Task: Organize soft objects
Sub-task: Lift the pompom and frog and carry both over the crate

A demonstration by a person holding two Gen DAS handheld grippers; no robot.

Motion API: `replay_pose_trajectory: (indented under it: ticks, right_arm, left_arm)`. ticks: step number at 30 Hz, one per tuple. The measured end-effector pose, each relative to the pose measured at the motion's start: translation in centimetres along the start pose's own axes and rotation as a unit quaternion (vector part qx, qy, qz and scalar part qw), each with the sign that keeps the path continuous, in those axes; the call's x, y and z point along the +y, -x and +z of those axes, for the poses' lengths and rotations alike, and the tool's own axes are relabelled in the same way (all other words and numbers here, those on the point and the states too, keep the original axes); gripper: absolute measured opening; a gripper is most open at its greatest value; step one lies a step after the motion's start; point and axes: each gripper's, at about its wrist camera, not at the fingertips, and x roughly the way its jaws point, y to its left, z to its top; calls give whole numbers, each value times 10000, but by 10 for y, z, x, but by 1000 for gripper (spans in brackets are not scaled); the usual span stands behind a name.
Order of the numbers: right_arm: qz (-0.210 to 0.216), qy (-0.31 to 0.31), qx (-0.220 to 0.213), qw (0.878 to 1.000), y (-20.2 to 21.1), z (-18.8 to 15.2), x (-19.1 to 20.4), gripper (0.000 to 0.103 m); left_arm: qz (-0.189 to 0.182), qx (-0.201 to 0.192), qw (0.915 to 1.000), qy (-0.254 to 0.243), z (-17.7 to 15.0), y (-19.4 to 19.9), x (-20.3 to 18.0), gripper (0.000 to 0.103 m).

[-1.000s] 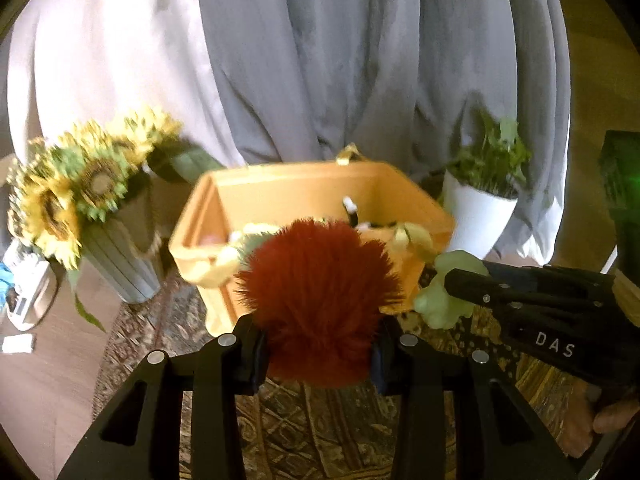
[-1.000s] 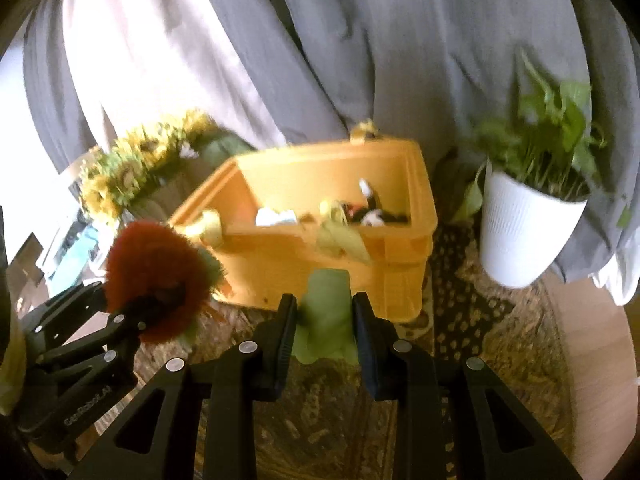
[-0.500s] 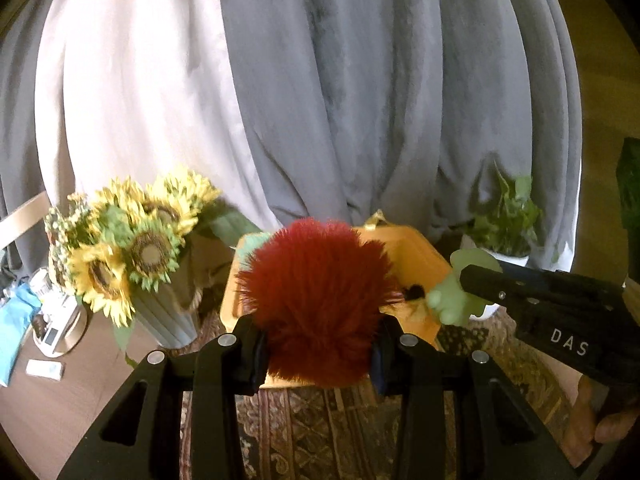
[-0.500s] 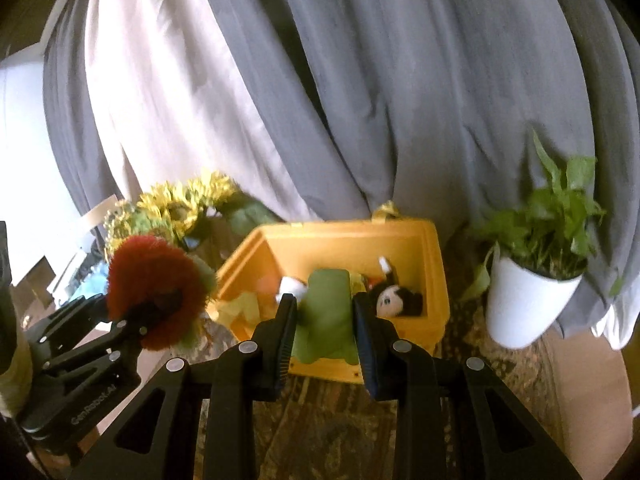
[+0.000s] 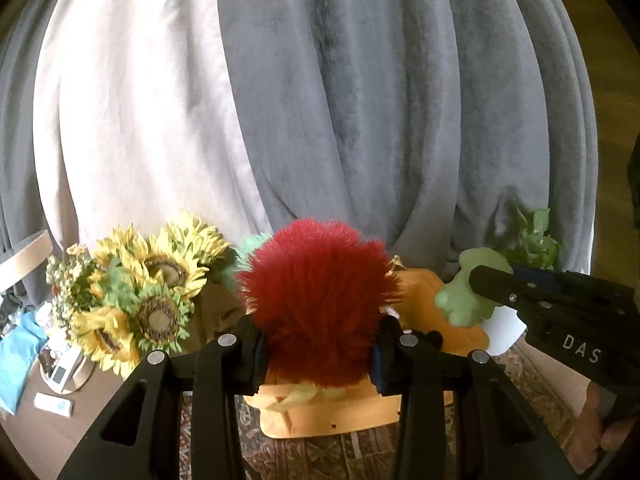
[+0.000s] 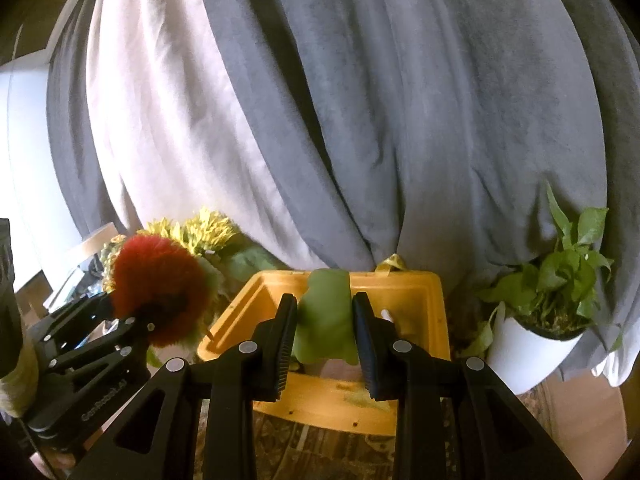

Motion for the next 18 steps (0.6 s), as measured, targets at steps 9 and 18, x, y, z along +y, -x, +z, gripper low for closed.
replay_pose_trajectory:
  ticks: [9,18]
  right_arm:
    - [-53,-36,95,9999,-28,13,-9,30]
    - [-67,-86,454,9989,-68,17,-20,30]
  left_arm:
    - [-64,152,9999,11,12,-35,5,39]
    - [-221,671,9975,6,16,-85,10,39]
